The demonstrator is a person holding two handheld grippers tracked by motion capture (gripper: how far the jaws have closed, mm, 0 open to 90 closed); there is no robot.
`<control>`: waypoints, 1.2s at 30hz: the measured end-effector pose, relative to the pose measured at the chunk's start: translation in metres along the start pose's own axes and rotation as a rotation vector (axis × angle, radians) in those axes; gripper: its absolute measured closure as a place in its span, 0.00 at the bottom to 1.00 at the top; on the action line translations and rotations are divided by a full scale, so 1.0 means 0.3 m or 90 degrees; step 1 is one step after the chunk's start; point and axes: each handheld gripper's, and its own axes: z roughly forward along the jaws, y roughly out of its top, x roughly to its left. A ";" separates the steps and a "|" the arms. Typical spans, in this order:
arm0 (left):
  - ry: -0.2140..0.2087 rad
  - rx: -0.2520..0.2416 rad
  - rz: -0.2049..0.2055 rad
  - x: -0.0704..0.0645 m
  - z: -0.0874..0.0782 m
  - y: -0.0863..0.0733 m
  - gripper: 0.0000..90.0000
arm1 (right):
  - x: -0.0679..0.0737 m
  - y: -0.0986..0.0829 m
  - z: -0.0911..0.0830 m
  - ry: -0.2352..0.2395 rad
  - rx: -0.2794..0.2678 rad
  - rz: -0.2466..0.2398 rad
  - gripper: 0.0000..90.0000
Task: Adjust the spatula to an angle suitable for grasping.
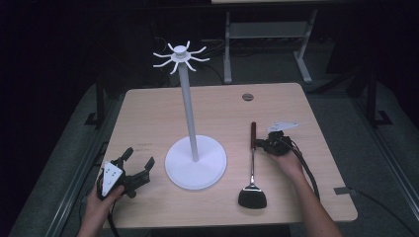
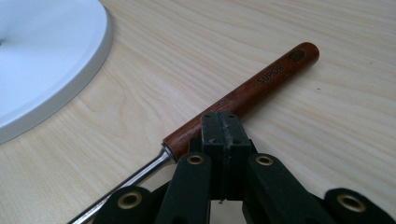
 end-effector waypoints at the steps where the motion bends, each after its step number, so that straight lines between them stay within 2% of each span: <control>1: 0.000 0.000 0.000 0.000 0.000 0.000 0.14 | 0.003 0.001 0.002 0.001 0.000 -0.002 0.99; 9: 0.011 0.004 0.002 -0.003 0.004 0.000 0.14 | 0.030 0.010 0.020 0.010 0.006 -0.023 0.99; 30: 0.011 0.004 0.001 -0.002 0.003 0.000 0.14 | 0.130 0.038 0.074 0.045 0.023 -0.067 0.99; 36: 0.011 0.004 0.001 -0.002 0.003 0.000 0.14 | 0.153 0.046 0.082 0.055 0.026 -0.070 0.99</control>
